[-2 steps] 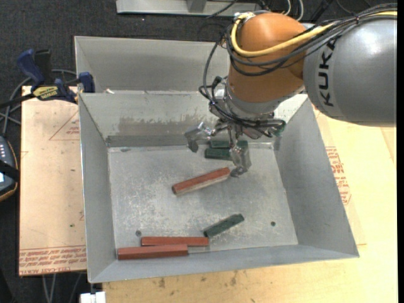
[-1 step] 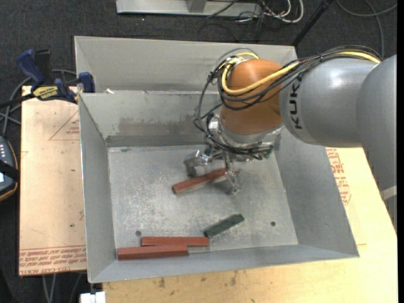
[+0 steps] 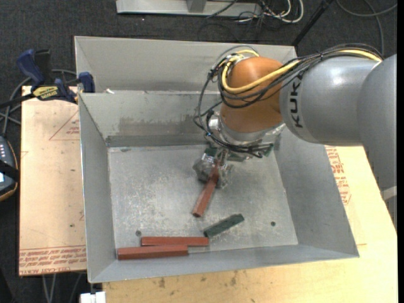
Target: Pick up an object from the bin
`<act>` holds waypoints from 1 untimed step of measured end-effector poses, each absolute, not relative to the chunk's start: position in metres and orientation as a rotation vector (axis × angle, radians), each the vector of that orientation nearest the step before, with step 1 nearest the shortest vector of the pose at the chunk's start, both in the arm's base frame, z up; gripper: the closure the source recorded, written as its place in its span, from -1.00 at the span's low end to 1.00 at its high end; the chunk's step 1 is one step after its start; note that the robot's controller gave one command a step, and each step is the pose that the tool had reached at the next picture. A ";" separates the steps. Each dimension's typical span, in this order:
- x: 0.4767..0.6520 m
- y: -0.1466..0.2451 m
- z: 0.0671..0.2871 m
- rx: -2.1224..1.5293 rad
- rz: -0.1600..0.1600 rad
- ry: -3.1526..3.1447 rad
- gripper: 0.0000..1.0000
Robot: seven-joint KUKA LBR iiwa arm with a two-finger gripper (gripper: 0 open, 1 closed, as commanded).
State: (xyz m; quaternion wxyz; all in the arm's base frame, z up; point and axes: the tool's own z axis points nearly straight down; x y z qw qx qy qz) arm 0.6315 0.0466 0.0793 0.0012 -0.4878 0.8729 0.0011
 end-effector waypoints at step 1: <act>0.622 0.046 0.203 -1.702 -0.006 2.628 1.00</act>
Offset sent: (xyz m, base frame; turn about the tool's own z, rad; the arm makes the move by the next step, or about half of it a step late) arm -0.0113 -0.0011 0.1187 -0.1335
